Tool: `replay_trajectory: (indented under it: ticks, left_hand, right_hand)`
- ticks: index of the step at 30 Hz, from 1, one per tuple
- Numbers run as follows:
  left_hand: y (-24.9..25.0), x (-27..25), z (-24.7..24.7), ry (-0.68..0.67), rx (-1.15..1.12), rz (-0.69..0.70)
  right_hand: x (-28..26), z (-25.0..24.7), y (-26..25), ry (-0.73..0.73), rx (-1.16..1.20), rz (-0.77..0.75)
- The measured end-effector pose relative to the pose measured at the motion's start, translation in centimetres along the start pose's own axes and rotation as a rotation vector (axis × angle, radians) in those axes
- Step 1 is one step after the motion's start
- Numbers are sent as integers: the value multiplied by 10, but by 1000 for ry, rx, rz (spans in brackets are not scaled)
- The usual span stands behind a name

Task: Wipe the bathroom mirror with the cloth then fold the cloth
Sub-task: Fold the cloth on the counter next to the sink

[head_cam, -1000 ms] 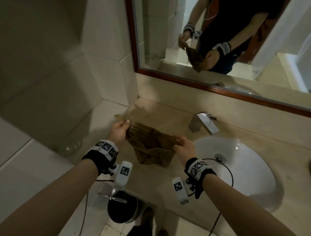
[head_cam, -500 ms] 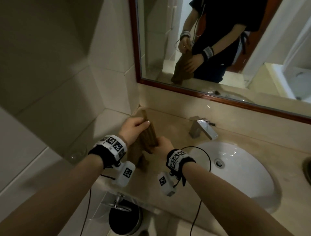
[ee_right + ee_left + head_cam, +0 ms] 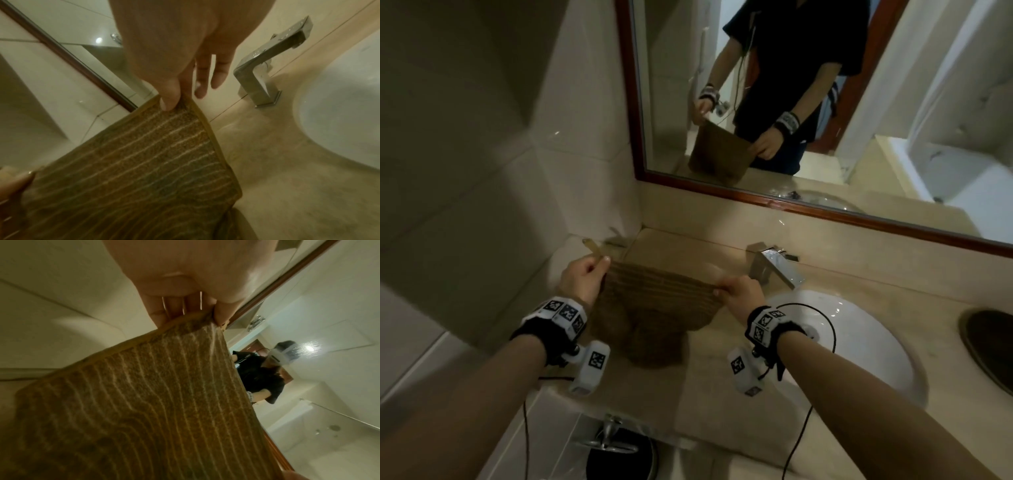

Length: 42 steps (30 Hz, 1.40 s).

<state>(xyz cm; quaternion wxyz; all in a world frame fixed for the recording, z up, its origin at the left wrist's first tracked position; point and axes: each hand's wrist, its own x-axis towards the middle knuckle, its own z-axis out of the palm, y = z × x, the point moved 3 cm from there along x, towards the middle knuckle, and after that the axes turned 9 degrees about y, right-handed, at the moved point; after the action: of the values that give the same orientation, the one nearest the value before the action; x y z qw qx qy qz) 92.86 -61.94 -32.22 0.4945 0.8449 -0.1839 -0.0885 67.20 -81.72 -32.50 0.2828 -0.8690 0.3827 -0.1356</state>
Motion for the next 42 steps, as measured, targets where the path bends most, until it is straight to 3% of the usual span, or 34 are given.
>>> replay_trajectory:
  ticks: [3,5,8,12,16,21,27,34,38,42]
  left_hand:
    - [-4,10,5,-2,155,8]
    - [8,15,8,3,219,15]
    - [38,30,17,-4,105,-12]
    - [78,64,19,-30,-334,-110]
    - [106,78,14,-35,-550,-103]
    - [73,54,18,-71,-444,-144]
    - [-17,8,32,-165,-290,-352]
    - [-103,-58,31,-295,-150,-562]
    - [-116,-70,25,-384,-43,-548]
    - [-116,-61,28,-422,-13,-507]
  right_hand:
    - [11,-7,7,62,-17,69]
    - [21,-13,8,111,130,209]
    - [41,-24,-2,272,374,368]
    - [74,-66,-30,471,400,275]
    - [88,-98,-47,561,340,131]
    - [67,-78,-27,475,220,106]
    - [18,-17,15,208,16,174]
    - [-46,42,51,0,-40,195]
    - [-61,56,58,-58,8,268]
    - [-59,55,59,-3,35,312]
